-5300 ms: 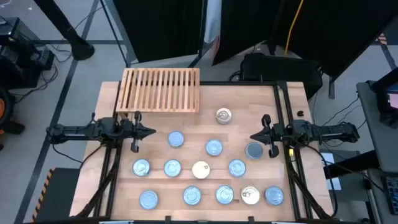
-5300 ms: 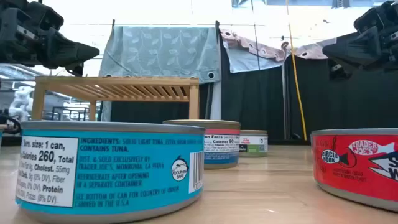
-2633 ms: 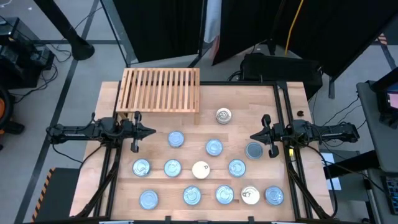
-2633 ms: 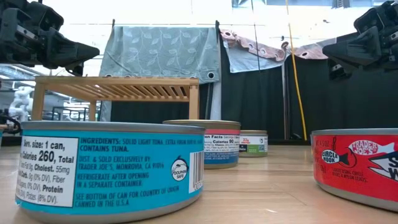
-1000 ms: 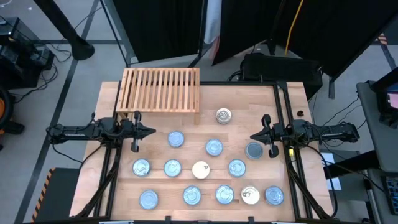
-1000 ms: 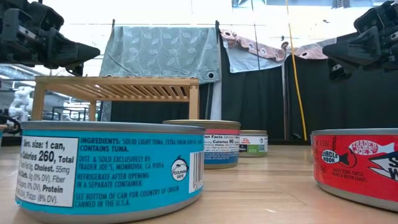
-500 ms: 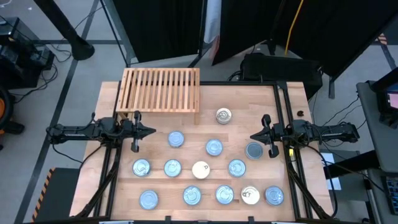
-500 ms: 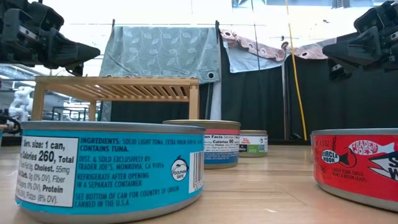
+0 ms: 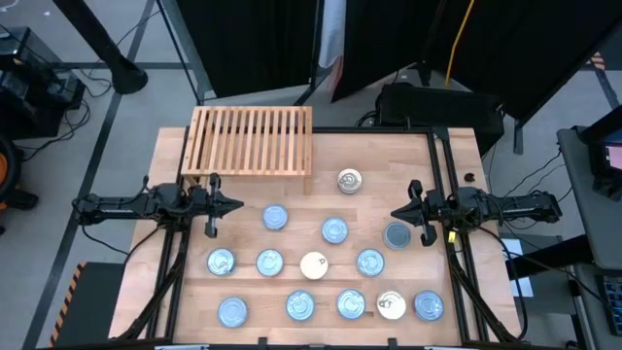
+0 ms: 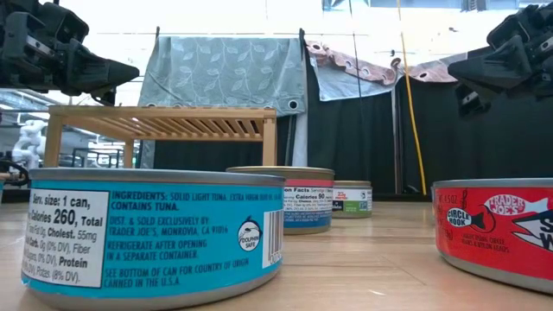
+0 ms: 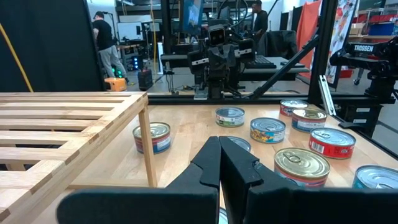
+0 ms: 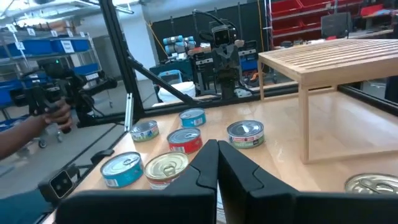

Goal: Stack canned seafood by type on shelf

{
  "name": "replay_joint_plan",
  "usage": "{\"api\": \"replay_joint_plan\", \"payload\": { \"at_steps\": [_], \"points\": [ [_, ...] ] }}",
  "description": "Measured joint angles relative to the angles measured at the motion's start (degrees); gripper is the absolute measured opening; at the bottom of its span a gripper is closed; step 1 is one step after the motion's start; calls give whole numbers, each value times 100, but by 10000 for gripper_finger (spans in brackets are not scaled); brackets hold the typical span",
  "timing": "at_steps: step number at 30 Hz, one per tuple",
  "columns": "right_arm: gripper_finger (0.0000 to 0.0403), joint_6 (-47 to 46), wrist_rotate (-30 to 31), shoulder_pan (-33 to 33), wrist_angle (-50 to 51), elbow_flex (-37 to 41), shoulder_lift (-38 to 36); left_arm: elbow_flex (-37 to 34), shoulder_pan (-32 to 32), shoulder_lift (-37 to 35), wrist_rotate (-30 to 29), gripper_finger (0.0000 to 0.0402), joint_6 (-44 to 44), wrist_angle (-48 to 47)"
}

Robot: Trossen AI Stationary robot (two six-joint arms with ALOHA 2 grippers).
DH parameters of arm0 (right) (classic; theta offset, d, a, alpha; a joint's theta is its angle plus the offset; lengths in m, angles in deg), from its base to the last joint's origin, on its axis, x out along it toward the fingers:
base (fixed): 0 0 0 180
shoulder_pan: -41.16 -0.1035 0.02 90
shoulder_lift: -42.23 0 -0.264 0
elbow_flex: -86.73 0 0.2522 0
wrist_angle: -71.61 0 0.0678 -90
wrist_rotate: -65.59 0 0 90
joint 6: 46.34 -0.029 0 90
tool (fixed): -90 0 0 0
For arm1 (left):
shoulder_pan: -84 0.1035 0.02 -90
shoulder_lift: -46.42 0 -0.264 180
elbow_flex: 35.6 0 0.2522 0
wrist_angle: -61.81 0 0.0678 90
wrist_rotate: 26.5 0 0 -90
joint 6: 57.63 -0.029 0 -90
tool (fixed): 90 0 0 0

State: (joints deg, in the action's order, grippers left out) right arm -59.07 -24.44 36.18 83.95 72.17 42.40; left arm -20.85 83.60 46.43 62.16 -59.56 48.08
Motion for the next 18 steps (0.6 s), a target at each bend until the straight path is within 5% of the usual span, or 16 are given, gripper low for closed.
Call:
{"api": "replay_joint_plan", "payload": {
  "at_steps": [18],
  "points": [
    [0, 192, 331, 1, -52, -22, 406, -4, 0, 1, -20, 2, 460, 433]
  ]
}}
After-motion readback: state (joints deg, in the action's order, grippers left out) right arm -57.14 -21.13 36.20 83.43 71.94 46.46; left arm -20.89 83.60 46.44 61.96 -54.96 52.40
